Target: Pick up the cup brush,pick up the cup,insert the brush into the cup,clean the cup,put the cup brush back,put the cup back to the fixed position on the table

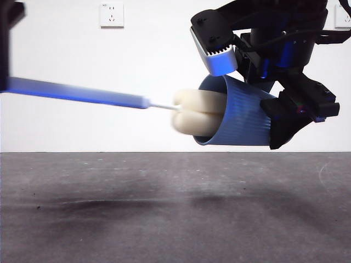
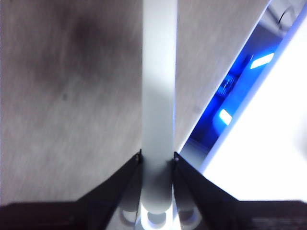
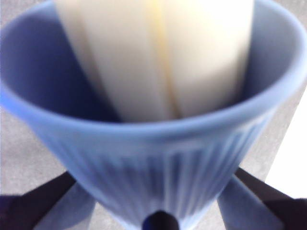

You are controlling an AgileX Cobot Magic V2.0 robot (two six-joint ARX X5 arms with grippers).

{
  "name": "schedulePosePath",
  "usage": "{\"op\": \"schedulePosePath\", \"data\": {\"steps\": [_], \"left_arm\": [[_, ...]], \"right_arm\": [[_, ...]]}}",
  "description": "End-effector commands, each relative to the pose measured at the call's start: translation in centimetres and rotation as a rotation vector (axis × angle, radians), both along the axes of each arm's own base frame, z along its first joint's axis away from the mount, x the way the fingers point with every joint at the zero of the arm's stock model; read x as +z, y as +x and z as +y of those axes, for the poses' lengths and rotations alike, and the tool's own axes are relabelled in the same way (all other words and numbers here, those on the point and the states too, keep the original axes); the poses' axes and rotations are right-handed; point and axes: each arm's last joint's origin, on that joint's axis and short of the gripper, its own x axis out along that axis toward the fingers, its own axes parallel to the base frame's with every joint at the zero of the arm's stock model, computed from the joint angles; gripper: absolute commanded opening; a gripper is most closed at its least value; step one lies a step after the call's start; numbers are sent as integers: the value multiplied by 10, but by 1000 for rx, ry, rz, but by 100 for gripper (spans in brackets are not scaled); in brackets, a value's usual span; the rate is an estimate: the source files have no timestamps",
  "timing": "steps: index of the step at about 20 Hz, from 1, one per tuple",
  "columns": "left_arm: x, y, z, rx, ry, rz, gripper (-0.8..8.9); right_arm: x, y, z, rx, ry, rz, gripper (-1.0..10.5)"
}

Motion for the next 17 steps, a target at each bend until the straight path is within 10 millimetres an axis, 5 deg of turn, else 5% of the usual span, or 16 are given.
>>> {"op": "schedulePosePath", "data": {"steps": [1,9,17], "left_arm": [[-1,5,-7,-3,-66,6,-9],[-20,18,-44,-47,-144,12,-9],[-20,12,-32,-24,-52,46,-8]], "right_arm": [[-1,1,2,-3,12,4,-13],[-1,0,2,-4,15,4,-13],[-1,0,2,-11,19,4,-13]]}}
